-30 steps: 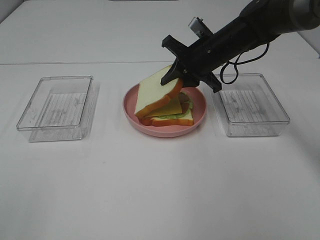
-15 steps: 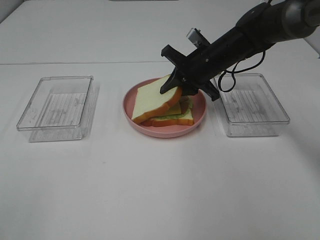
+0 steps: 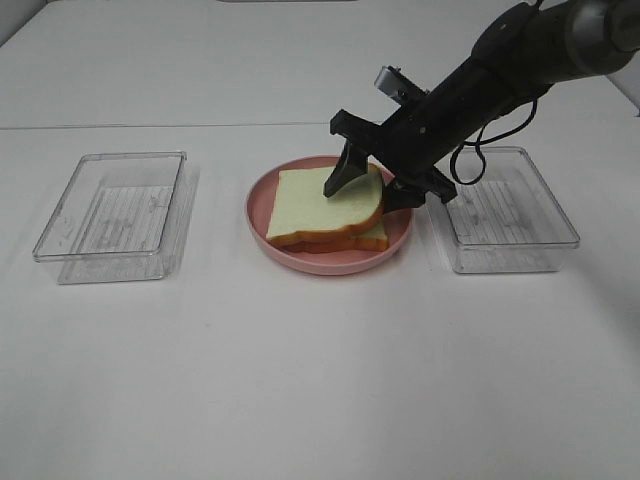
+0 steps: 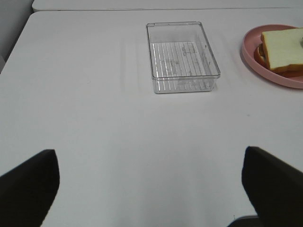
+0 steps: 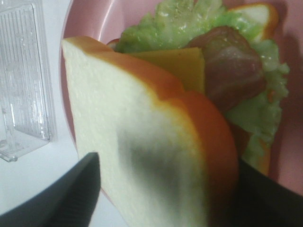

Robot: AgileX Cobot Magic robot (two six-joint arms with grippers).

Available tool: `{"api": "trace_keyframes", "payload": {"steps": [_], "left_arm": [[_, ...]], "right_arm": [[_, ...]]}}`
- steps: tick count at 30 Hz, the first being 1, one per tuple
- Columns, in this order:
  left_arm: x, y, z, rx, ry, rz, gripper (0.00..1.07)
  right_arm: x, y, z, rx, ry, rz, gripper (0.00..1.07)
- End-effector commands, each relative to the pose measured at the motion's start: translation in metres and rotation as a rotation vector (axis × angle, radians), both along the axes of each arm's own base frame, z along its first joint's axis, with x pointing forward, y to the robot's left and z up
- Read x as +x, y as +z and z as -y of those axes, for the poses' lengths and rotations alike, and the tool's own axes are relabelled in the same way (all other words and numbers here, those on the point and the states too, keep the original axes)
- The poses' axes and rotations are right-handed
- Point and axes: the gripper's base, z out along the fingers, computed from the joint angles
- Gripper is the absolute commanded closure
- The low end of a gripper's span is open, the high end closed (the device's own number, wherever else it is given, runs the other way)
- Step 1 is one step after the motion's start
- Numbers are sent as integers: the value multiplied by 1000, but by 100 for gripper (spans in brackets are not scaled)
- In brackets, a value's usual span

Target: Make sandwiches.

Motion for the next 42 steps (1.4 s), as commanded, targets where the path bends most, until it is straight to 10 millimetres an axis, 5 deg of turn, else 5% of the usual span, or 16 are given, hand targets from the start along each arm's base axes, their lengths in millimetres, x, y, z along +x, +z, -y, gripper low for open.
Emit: {"api": "trace_keyframes", "payload": {"steps": [1,15,23,25,33,42], "left_arm": [[-2,0,1,-6,-4,23,7],[-2,0,1,-6,-4,23,7],[-2,0,1,-6,-4,23,7],[-2,0,1,-6,-4,23,7],[-2,0,1,-6,-4,23,7],[-2,0,1,-4,-5,23,7]], "right_arm": [[1,6,2,-17,20,15,32],[18,40,8,-153,45,36,31],[28,80,23,-368,78,54,30],[30,103,30,-457,92,65,30],[34,130,39,-538,75,149,30],[46,134,103,-628,-79,127,30]]}}
